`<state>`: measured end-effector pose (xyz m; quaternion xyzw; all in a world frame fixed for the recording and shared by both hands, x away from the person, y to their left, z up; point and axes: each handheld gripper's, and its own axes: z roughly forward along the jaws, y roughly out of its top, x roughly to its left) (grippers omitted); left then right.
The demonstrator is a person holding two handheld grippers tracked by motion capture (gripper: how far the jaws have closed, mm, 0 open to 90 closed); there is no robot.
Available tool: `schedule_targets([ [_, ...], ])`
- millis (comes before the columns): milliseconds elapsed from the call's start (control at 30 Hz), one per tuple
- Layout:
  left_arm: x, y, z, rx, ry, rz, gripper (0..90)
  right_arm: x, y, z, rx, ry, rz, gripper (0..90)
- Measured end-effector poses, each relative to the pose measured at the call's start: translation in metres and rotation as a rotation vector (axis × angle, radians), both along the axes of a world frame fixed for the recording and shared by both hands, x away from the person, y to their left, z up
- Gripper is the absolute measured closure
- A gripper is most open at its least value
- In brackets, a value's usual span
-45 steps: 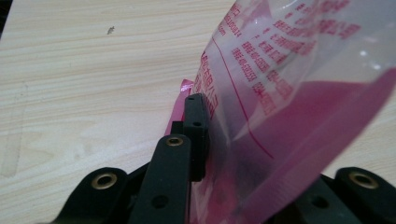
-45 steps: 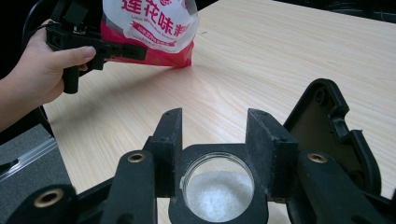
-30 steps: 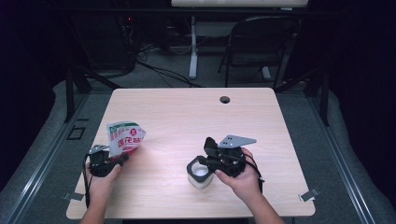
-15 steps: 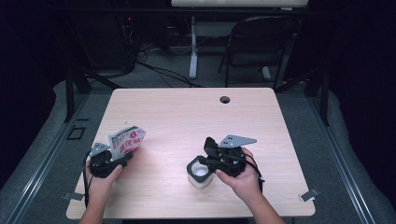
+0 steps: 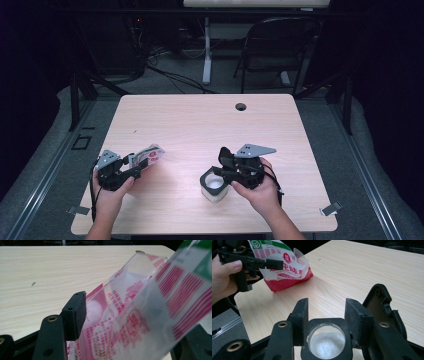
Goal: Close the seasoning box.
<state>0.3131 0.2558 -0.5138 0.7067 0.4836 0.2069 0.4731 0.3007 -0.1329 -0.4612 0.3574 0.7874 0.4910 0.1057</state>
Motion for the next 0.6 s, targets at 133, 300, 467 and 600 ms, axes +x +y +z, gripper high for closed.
schedule_targets([
  [133,-0.002,-0.009,0.002,0.016,0.008,-0.024,39.8,0.000,0.000,0.000,-0.002,-0.002,-0.006,52.9],
  [300,-0.003,-0.024,-0.002,0.053,0.031,-0.062,40.3,0.001,-0.003,0.001,-0.007,0.000,-0.018,50.2],
  [467,-0.004,-0.039,-0.009,0.089,0.046,-0.105,40.8,0.002,-0.005,0.004,0.002,0.001,-0.031,49.6],
  [600,-0.005,-0.050,-0.016,0.106,0.059,-0.131,40.9,0.002,-0.008,0.006,0.018,0.006,-0.029,50.9],
])
